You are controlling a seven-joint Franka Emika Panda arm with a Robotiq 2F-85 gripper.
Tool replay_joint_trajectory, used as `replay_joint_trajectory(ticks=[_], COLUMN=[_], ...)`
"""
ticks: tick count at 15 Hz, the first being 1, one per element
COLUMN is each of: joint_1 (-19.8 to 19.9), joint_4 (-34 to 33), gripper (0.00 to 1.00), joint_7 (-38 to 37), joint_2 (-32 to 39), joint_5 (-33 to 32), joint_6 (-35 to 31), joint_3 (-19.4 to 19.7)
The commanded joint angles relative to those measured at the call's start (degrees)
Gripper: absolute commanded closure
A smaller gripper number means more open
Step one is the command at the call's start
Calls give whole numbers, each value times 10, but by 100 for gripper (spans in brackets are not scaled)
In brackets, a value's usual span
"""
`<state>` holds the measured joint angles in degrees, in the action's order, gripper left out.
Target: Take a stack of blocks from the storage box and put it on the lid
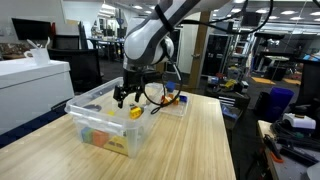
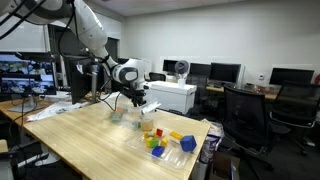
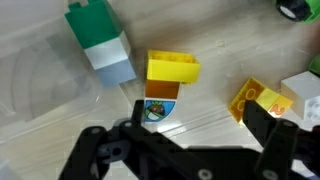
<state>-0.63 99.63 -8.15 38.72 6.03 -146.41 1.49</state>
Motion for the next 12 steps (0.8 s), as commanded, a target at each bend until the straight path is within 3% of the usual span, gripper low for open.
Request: replay_joint_trajectory(ticks=[1, 7, 8, 9, 12], joint_1=[-18, -27, -26, -25, -24], joint_4=[-6, -39, -41, -40, -34], gripper=[0, 0, 25, 26, 50], joint_7=[-57, -94, -92, -87, -80], joint_2=[17, 58, 62, 61, 57], joint_5=[-8, -12, -11, -11, -11], joint_6=[-13, -15, -15, -17, -20], joint_3=[25, 47, 47, 47, 45])
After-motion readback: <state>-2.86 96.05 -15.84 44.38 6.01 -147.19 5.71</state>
